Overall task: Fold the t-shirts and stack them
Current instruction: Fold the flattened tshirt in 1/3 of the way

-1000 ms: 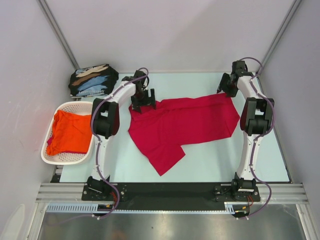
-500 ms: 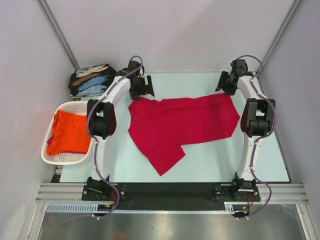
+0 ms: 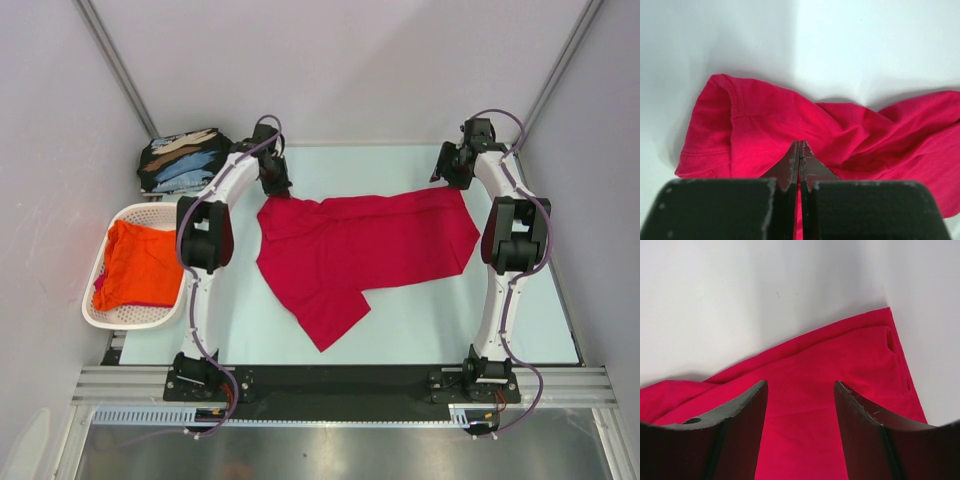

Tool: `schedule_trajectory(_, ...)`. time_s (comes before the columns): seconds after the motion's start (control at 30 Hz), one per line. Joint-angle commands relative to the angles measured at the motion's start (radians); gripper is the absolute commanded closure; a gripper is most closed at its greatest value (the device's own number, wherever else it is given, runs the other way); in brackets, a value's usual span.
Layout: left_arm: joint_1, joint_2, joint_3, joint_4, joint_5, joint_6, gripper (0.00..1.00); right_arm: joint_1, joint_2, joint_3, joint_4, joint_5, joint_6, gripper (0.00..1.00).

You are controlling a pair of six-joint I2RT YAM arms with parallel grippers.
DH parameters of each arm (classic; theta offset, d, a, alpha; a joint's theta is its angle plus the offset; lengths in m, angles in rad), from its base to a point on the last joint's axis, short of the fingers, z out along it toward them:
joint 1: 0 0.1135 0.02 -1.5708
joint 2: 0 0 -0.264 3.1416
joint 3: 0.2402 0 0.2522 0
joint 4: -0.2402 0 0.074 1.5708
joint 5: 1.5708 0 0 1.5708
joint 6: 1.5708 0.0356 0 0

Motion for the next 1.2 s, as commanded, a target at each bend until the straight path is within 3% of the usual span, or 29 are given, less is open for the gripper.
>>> schedule_trajectory(0.0, 0.004, -0.038, -0.014, -0.009, -0.046, 0.001, 1.0, 0.01, -0.028, 0.032, 0.008, 0.004, -0.007, 0.4)
schedule_trajectory(0.13, 0.005, -0.022, -0.026, -0.018, -0.063, -0.008, 1.0, 0.025, 0.032, 0.085, -0.015, 0.043, 0.005, 0.45)
schedule_trajectory(0.2, 0.005, -0.009, -0.025, -0.02, -0.083, -0.017, 1.0, 0.033, 0.078, 0.121, -0.038, 0.035, 0.01, 0.56)
schedule_trajectory(0.23, 0.007, -0.003, -0.019, -0.023, -0.087, -0.021, 1.0, 0.038, 0.087, 0.133, -0.041, 0.03, 0.013, 0.57)
schedule_trajectory(0.67, 0.05, 0.135, 0.217, -0.13, -0.213, -0.042, 1.0, 0.048, 0.085, 0.181, -0.055, 0.027, -0.001, 0.53)
schedule_trajectory(1.0, 0.076, 0.126, 0.224, -0.158, -0.368, -0.047, 1.0, 0.022, 0.043, 0.155, -0.058, 0.024, -0.008, 0.53)
schedule_trajectory(1.17, 0.087, 0.123, 0.215, -0.172, -0.348, -0.056, 1.0, 0.022, 0.031, 0.135, -0.051, 0.017, -0.01, 0.53)
